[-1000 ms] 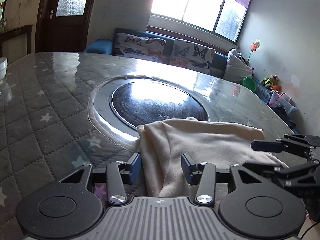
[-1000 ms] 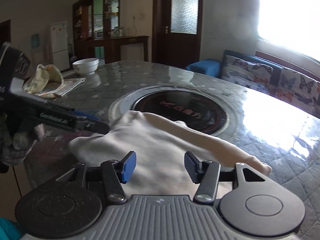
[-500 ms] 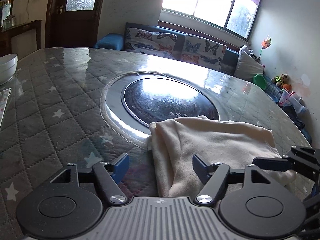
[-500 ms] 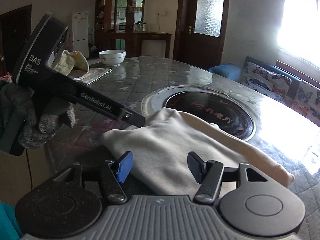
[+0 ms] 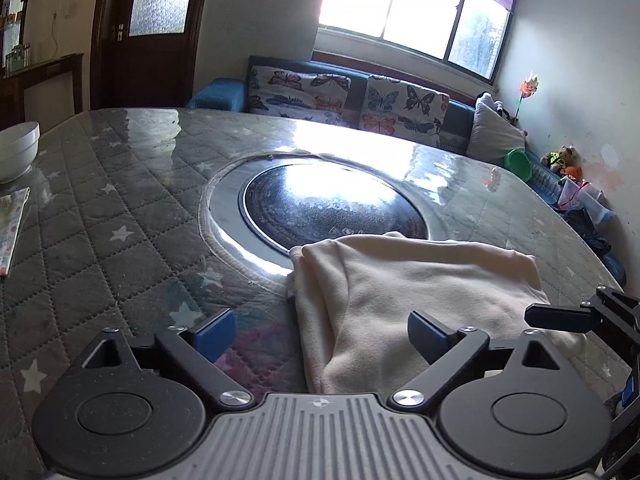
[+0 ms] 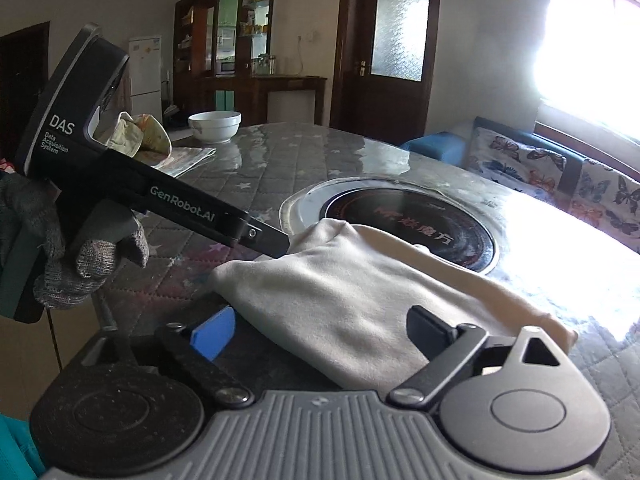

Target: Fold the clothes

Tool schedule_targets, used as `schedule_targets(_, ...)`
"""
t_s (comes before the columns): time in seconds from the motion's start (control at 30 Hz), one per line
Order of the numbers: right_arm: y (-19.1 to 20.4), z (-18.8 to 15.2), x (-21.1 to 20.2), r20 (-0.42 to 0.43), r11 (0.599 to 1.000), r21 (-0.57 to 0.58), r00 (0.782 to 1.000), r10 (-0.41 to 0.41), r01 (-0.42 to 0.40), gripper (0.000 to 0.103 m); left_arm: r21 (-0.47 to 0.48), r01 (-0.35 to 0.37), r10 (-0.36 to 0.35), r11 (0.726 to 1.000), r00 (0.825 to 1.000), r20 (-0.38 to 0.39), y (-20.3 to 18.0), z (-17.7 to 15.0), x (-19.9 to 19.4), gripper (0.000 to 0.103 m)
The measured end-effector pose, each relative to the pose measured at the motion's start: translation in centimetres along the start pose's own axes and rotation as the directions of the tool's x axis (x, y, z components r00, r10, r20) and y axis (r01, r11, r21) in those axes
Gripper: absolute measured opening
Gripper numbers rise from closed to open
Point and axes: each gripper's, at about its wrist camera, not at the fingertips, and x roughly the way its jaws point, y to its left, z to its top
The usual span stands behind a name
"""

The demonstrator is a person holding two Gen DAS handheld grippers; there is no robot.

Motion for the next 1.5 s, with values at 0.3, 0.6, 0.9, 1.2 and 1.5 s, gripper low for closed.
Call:
schedule_targets(0.3, -0.4, -1.1, -2.5, 0.052, 0.997, 0.072, 0.998, -0.034, 0.030, 0.103, 0.021, 0.006, -0.006, 1.000, 0.999, 0.042, -1.1, -0.4, -1.7, 0.103)
schedule_targets(0.6, -0.7, -2.3, -4.6, 0.096, 0.987, 0.155, 0.993, -0.067, 0.051, 0.103, 0.051, 0.009, -0.012, 0.999, 0.998, 0.063, -2.5, -1.3, -2.7, 0.103)
schedule_targets(0.9, -0.9, -3.3, -5.7, 0.107, 0.974, 0.205, 0.986, -0.124, 0.100, 0.103, 0.072, 0.022, -0.027, 0.997, 0.997, 0.068, -4.4, -2.2, -3.0, 0.103)
schedule_targets(1.2, -1.6, -4.1, -6.3, 0.088, 0.959, 0.251, 0.983, -0.160, 0.134, 0.103, 0.120, 0.039, -0.045, 0.992, 0.998, 0.046, -6.4, -3.2, -2.9, 0.103)
schedule_targets(1.5, -0.9, -3.3, -5.0, 0.083, 0.981, 0.174, 0.992, -0.098, 0.082, 0.103, 0.097, -0.008, 0.003, 0.995, 0.999, 0.049, -5.0, -2.0, -2.6, 0.103)
